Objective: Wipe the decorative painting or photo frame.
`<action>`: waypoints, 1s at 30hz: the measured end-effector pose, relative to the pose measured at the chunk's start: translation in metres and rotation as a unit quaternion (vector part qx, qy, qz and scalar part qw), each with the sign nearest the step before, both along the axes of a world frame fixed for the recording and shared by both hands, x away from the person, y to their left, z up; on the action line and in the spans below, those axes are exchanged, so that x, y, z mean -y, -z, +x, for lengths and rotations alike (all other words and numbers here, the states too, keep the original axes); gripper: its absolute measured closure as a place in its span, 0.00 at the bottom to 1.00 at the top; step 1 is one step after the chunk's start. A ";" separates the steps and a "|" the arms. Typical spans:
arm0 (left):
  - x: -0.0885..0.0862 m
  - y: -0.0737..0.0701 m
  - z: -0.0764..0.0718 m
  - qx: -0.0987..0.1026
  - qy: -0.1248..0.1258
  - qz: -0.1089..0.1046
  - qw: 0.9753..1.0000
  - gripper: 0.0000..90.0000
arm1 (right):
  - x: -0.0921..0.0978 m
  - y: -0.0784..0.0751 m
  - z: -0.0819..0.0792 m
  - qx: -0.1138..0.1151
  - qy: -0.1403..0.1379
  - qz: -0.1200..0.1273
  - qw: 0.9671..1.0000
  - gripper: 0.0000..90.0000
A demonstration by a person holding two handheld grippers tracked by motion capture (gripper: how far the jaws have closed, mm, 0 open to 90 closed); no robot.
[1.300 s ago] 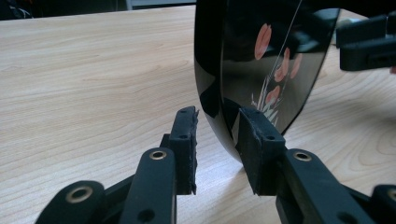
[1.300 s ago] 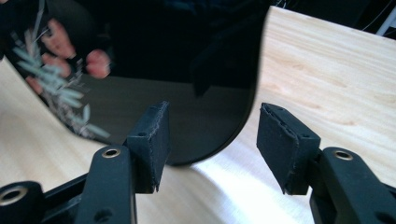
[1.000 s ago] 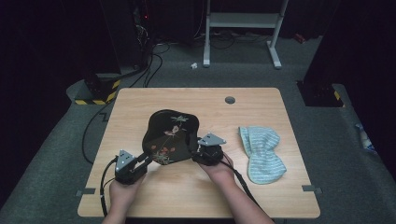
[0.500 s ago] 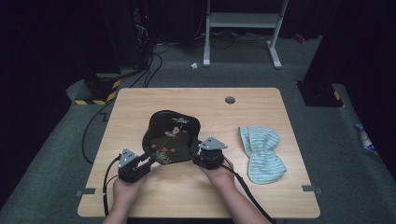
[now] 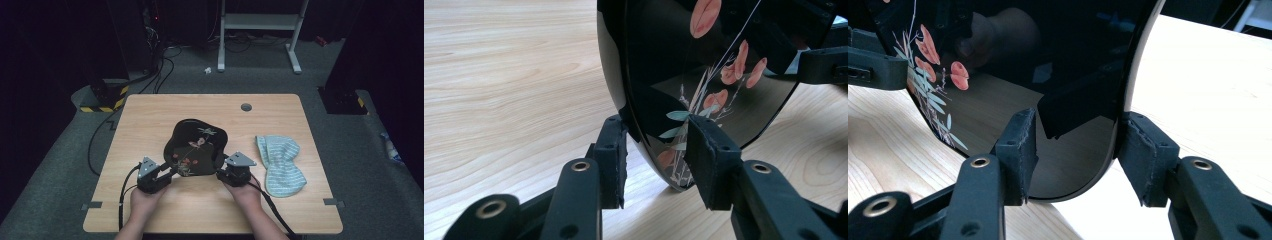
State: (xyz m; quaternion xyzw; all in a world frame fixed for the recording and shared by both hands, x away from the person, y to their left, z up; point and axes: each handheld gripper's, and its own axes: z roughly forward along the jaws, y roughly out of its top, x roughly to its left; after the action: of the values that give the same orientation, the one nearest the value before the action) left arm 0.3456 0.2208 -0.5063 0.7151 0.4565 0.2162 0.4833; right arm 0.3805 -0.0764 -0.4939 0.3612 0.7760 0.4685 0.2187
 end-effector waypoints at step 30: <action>0.010 0.009 -0.006 -0.012 0.034 0.055 0.998 0.49 | 0.056 0.014 -0.034 -0.020 0.019 -0.045 0.999 0.39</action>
State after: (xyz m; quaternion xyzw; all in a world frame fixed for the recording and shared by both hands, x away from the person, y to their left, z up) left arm 0.3399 0.2108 -0.5150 0.7581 0.4254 0.2159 0.4446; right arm 0.3463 -0.1321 -0.5084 0.3751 0.7937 0.4213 0.2278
